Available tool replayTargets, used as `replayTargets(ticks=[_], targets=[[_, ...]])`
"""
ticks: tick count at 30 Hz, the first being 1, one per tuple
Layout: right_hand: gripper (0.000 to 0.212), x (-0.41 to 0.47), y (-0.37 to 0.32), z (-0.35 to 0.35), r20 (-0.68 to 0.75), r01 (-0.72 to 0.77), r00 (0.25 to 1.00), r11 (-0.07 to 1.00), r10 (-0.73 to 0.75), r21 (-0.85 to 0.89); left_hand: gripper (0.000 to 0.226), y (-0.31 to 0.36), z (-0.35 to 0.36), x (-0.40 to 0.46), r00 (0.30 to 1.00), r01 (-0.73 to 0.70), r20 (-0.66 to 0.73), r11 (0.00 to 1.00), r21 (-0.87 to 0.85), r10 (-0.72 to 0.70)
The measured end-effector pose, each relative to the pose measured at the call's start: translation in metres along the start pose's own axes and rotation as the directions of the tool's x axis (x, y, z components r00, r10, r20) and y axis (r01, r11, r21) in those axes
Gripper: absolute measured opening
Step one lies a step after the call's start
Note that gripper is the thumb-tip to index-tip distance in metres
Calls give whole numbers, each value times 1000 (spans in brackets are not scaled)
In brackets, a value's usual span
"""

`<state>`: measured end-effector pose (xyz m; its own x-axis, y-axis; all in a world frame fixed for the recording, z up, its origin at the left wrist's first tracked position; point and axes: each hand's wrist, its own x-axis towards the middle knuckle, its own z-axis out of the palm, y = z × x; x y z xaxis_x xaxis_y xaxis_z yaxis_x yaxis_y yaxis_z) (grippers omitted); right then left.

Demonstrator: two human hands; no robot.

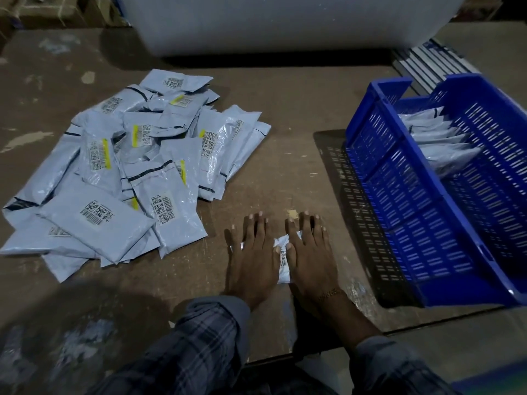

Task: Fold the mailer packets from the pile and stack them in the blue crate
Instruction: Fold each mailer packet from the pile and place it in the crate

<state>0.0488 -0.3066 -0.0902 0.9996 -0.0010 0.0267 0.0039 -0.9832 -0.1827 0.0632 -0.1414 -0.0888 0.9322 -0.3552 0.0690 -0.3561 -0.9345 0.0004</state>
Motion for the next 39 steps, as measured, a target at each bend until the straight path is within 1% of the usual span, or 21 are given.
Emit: replayTargets(ticks=[4,7,13,16,21,24,26,28,30,31,33,36,39], targets=[[67,-9,-3,1,18,-23,1000,1000,23,19,67,0,1,5,999,24,26,999,-48,-23],[64,-21,-4,4,33,-54,998,998,53,28,68,-1,-1,4,1000,10,12,999,-51,-9],[61,-13,-1,0,9,26,1000,998,-27,53,67,4,5,-8,999,-36,-27,998,-49,34],[62,-9,2,0,19,48,999,998,-49,50,63,6,10,-19,995,-91,-39,995,-36,90],[63,-23,0,6,2,13,1000,997,-13,74,68,-3,8,-10,999,-17,37,993,-115,21],[67,-39,-3,5,-20,17,1000,995,-15,103,68,-6,6,-8,999,-11,51,991,-134,18],[70,-39,-5,3,-11,-45,999,989,47,141,67,-8,5,-10,997,-49,45,991,-123,55],[81,-27,-6,1,27,-135,991,977,133,163,69,-12,3,-11,991,-115,53,989,-93,120],[86,-13,-6,-2,32,-170,985,983,168,76,71,-16,1,-15,980,-187,58,980,-66,191],[83,-7,-5,-1,28,-166,986,986,165,12,71,-16,0,-19,975,-213,58,975,-62,216],[76,1,-1,0,23,-144,989,988,146,-60,71,-16,-3,-28,969,-235,60,970,-64,239],[73,5,0,0,17,-103,994,990,105,-94,70,-18,-3,-35,967,-247,43,966,-75,251],[72,-2,-4,-2,-6,-97,995,993,97,-73,70,-18,5,-29,981,-176,68,979,-104,183]])
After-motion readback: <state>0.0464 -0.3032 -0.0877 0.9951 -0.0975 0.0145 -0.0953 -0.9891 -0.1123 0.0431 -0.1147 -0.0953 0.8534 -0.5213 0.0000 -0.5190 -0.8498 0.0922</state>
